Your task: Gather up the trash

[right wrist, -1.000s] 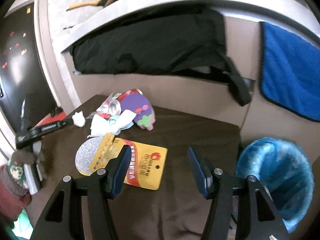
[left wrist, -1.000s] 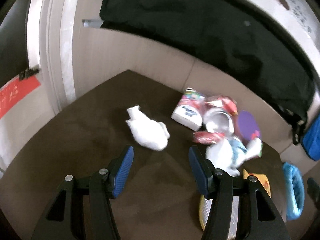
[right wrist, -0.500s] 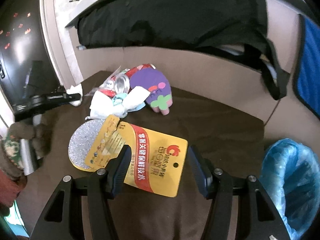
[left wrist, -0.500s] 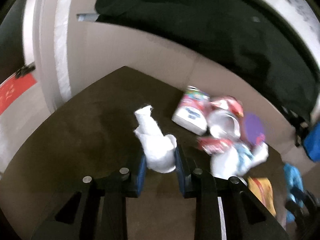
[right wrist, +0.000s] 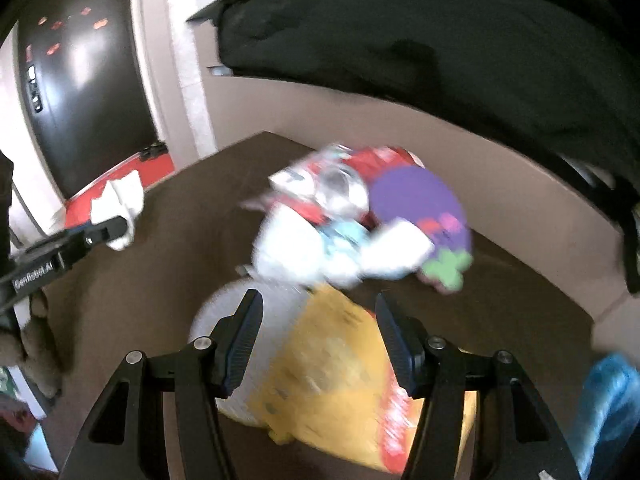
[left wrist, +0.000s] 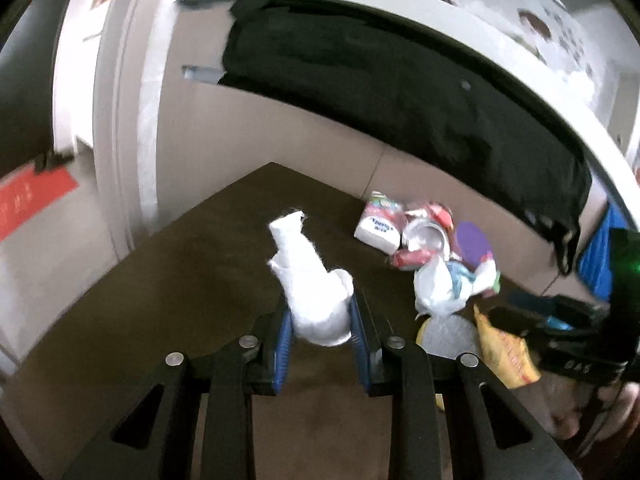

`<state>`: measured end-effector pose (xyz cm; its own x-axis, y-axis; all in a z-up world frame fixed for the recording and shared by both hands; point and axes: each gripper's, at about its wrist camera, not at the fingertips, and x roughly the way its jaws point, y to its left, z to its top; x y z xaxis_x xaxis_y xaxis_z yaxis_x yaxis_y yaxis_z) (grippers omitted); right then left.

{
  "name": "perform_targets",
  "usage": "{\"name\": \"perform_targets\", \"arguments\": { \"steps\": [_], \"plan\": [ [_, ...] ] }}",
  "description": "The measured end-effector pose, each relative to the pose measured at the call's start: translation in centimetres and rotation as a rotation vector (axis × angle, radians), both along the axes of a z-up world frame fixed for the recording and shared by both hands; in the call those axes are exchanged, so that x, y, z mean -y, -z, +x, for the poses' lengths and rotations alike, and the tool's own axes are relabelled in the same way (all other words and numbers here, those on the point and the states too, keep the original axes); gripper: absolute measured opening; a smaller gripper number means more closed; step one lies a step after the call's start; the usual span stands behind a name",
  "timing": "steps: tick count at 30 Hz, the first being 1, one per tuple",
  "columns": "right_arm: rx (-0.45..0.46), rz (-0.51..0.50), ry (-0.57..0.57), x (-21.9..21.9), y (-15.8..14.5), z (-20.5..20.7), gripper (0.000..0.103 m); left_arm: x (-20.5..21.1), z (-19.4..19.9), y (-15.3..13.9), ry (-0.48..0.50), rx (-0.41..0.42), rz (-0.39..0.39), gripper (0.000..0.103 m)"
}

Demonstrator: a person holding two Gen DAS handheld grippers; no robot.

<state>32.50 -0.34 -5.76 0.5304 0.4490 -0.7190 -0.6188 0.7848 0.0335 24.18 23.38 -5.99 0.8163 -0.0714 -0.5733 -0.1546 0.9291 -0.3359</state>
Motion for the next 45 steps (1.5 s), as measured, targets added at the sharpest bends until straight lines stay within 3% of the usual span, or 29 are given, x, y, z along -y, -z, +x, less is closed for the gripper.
{"name": "perform_targets", "arguments": {
  "steps": [3,6,9,12,17,20,23,25,27,29,30,33,38,45],
  "plan": [
    [-0.008,-0.022,-0.038,-1.7,0.1,0.9,0.056,-0.3,0.3,0.7,0.006,0.019,-0.037,0.028],
    [-0.008,-0.087,0.0,-0.9,0.8,2.5,0.054,-0.3,0.5,1.4,0.028,0.018,-0.055,0.028],
    [-0.053,-0.122,0.091,1.7,2.0,4.6,0.031,-0.4,0.7,1.7,0.042,0.013,-0.08,0.028],
    [-0.14,-0.091,0.171,4.7,3.3,6.7,0.027,-0.2,0.6,1.6,0.058,0.025,-0.082,0.028],
    [-0.222,-0.024,0.193,7.7,4.7,7.1,0.029,-0.1,0.6,1.7,0.068,0.023,-0.088,0.028],
    [-0.24,-0.024,0.153,8.3,4.7,4.9,0.03,-0.2,0.7,1.8,0.066,0.018,-0.096,0.028],
    [-0.249,-0.022,0.115,9.0,4.6,1.7,0.041,-0.2,0.7,1.8,0.069,0.018,-0.099,0.028],
    [-0.22,-0.044,0.113,9.3,4.3,0.1,0.041,-0.2,0.6,1.8,0.068,0.023,-0.1,0.028],
    [-0.126,-0.089,0.107,9.7,3.3,-2.2,0.042,-0.3,0.6,1.8,0.065,0.027,-0.1,0.028],
    [-0.052,-0.12,0.08,10.0,2.0,-4.6,0.05,-0.3,0.6,1.8,0.062,0.029,-0.099,0.028],
    [-0.035,-0.133,0.072,10.1,1.6,-5.4,0.057,-0.2,0.6,1.8,0.062,0.029,-0.096,0.028],
    [-0.013,-0.15,0.061,10.9,0.9,-8.1,0.058,0.0,0.6,1.7,0.06,0.029,-0.08,0.028],
    [-0.234,-0.039,0.028,12.2,2.3,-9.8,0.059,1.7,0.2,1.0,0.096,0.009,-0.012,0.028],
    [-0.338,0.005,0.037,11.8,4.2,-10.3,0.059,4.3,-1.8,0.0,0.179,-0.01,-0.02,0.028]
  ]
}}
